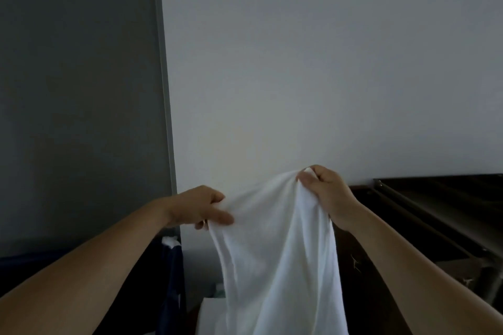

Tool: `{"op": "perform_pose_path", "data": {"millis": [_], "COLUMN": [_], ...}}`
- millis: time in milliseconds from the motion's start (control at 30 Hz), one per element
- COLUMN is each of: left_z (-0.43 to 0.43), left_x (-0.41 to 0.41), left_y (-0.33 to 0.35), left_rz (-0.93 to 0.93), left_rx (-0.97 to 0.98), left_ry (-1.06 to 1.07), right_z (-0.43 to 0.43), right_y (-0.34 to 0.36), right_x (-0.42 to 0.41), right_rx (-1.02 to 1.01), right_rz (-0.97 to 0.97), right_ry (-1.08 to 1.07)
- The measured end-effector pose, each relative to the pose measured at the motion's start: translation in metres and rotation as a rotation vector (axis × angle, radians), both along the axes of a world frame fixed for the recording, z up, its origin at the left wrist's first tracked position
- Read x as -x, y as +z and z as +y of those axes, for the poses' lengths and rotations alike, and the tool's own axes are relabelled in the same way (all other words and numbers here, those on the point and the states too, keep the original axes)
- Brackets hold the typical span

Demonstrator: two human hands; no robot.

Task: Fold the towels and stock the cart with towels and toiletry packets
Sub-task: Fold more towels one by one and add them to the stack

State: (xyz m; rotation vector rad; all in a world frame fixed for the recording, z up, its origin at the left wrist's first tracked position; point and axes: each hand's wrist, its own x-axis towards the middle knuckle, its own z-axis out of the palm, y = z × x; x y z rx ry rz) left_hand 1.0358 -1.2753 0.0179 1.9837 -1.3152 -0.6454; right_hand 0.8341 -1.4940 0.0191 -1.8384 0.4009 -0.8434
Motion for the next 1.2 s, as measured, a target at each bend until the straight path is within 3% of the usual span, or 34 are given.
{"op": "perform_pose_path", "data": {"millis": [200,267,433,500,600,733,800,933,1033,1100,1200], "left_z": [-0.012,-0.024,-0.048,-0.057,-0.065,-0.062,-0.059,-0.051,-0.051,-0.047,-0.039], "left_x": [0.006,0.019,0.053,0.07,0.086,0.084,0.081,0.084,0.074,0.066,0.063], "left_y": [-0.02,-0.019,-0.015,-0.017,-0.019,-0.017,-0.018,-0.021,-0.03,-0.034,-0.026], "left_rz": [0.535,0.602,0.098,-0.013,-0.049,-0.02,0.015,-0.13,-0.24,-0.183,0.088], "left_rx": [0.446,0.503,0.423,0.396,0.389,0.331,0.29,0.259,0.269,0.28,0.381], "left_ry": [0.185,0.255,0.362,0.347,0.308,0.278,0.223,0.086,0.143,0.18,0.22], "right_z": [-0.003,0.003,0.024,0.033,0.045,0.051,0.05,0.05,0.047,0.042,0.027], "right_y": [-0.006,-0.006,-0.006,-0.01,-0.02,-0.02,-0.018,-0.018,-0.016,-0.014,-0.016], "right_x": [-0.012,-0.016,-0.023,-0.027,-0.03,-0.027,-0.023,-0.019,-0.015,-0.011,-0.009], "right_rx": [-0.02,0.008,0.16,0.189,0.163,-0.192,-0.27,-0.169,-0.088,0.01,0.229], "right_rz": [0.082,0.043,0.113,0.143,0.126,0.037,0.036,0.137,0.221,0.266,0.203], "right_ry": [-0.178,-0.218,-0.339,-0.331,-0.239,-0.004,0.086,0.196,0.237,0.235,0.116]}}
